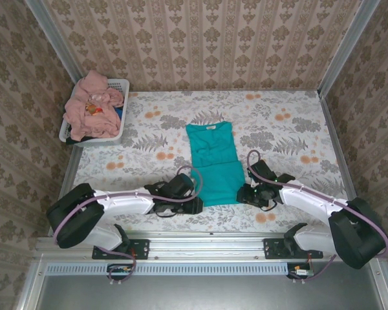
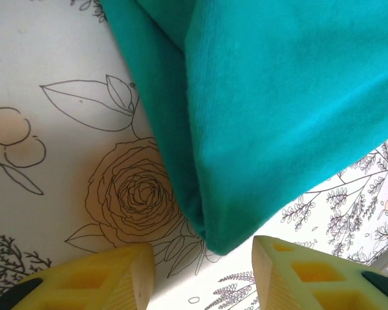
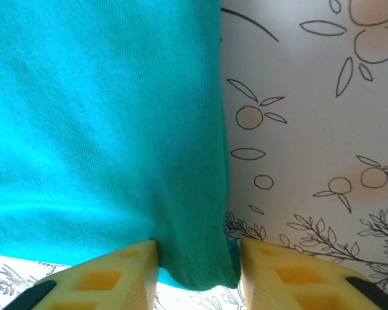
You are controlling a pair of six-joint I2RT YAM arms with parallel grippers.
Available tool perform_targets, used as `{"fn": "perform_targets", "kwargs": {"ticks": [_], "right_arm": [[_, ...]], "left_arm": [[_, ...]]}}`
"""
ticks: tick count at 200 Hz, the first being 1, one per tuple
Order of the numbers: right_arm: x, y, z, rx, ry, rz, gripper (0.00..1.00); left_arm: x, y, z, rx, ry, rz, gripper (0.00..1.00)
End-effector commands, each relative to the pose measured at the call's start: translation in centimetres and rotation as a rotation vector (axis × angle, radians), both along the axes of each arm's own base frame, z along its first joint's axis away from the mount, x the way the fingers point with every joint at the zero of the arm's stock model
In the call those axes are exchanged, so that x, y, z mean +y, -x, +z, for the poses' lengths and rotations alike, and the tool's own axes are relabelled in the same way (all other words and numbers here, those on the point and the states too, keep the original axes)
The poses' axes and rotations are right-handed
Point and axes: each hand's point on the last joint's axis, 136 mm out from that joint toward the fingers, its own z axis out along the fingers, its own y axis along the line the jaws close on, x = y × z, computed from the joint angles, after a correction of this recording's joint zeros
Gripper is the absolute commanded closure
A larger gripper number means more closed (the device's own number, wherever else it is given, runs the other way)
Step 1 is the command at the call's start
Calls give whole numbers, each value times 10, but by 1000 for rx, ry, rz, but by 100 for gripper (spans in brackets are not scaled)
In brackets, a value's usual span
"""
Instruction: Fold and stack the t-shirts
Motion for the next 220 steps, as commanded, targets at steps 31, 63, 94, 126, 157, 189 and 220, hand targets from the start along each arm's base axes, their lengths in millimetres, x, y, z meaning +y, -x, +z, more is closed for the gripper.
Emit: {"fn": "perform_targets", "kwargs": {"ticks": [31,63,94,126,157,189,220], "right_arm": [[-7,7,-4,11,40,-6,71],[-5,8,-4,9,25,-9,78],[-6,10,-4,8,22,-9,80],[-6,10,-1,-4,15,-10,80],[-5,10,0,-10,7,-9,80],[-4,10,-1,-11,8,-5,81],[-4,6,11,-42,0,-6,88]], "left_arm": [[-38,-8,-7,-16,81,-55,55],[-45,-14,-2,-39,112,-55,67],[-53,-22,18,-80,121,-76,78],[-55,-24,30,-91,116,-79,70],[-49,-22,32,-103,83,-72,58],[-43,-19,18,-88,34,-71,57],[-42,-14,18,-67,38,-86,86]]}}
